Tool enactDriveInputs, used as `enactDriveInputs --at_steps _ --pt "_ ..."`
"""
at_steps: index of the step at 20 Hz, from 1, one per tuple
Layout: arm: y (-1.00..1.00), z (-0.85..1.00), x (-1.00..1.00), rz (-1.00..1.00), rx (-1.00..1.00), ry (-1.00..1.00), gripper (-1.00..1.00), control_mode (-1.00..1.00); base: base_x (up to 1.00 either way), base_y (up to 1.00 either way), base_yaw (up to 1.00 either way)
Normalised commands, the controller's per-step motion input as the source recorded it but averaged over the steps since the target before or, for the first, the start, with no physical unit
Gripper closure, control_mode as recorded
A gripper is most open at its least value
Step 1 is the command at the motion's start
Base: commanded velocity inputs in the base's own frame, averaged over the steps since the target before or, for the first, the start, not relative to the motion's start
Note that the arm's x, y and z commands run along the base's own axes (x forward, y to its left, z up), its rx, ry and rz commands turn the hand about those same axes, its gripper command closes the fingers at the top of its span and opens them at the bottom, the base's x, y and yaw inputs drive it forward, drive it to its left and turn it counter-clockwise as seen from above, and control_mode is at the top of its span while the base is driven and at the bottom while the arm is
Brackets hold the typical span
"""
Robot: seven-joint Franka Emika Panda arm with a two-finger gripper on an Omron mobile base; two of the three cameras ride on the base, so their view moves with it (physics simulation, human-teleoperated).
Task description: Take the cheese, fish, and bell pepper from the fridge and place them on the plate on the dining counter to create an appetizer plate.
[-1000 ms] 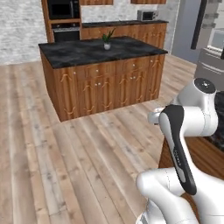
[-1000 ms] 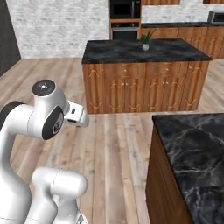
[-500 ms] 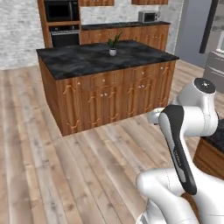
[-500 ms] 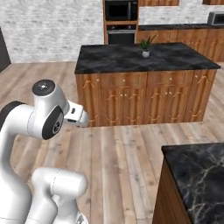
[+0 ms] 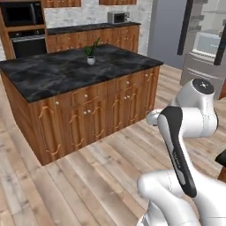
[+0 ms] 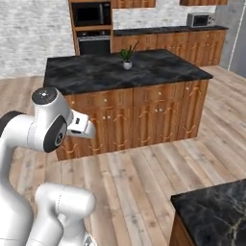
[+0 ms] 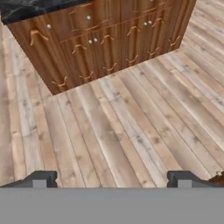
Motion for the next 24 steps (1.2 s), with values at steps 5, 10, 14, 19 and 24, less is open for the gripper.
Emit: enactDriveInputs --at_steps 5,10,14,19,24 --pt "0.0 0.0 0.0 0.0 0.0 0.0 -1.0 1.0 1.0 -0.3 -0.48" --pt "0.0 0.0 0.0 0.0 0.0 0.0 -1.0 1.0 1.0 -0.37 -0.5" --pt "0.0 0.0 0.0 0.0 0.0 0.0 -1.0 1.0 1.0 -0.18 -0.54" --pt "0.0 0.0 0.0 0.0 0.0 0.0 -1.0 1.0 1.0 0.0 -0.56" --pt "0.0 0.0 0.0 0.0 0.0 0.0 -1.0 1.0 1.0 0.17 -0.53"
